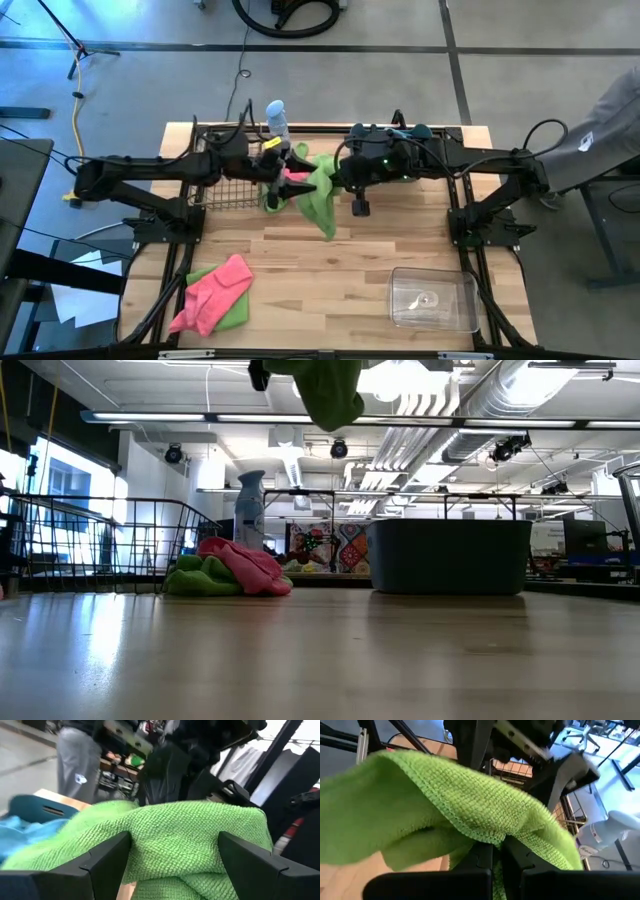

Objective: Sort microfiber towel by color & place in baskets
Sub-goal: Put the top right green towel into the wire basket

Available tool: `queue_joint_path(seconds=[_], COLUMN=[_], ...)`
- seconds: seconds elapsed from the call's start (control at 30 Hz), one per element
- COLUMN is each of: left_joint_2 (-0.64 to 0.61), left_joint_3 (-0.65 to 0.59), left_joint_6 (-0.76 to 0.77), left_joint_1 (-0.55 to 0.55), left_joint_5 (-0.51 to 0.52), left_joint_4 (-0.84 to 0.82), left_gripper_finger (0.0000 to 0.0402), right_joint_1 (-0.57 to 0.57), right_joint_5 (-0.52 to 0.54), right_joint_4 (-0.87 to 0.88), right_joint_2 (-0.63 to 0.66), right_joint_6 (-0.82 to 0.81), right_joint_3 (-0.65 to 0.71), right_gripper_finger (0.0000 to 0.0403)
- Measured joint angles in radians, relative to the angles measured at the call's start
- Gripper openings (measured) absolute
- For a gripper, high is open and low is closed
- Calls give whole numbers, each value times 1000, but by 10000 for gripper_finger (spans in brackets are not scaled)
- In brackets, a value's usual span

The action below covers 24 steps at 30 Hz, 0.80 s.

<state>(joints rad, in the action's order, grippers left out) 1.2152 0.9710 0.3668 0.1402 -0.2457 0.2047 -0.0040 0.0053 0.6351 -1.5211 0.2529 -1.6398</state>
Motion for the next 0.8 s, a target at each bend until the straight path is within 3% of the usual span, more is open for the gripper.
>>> queue_joint_path(seconds=[0.23, 0.43, 0.8], left_joint_2=[16, 16, 16], left_joint_3=[0, 0, 0], left_joint_6=[47, 52, 50], left_joint_1=[-1, 2, 2], left_joint_5=[-46, -193, -232], left_joint_4=[24, 117, 104], left_gripper_finger=[292, 292, 281], right_joint_1=[4, 8, 6], right_joint_5=[-129, -131, -98], right_joint_4=[-90, -182, -270], right_joint_2=[0, 0, -51], right_joint_6=[53, 116, 130], right_joint_3=[0, 0, 0], right_gripper_finger=[0, 0, 0])
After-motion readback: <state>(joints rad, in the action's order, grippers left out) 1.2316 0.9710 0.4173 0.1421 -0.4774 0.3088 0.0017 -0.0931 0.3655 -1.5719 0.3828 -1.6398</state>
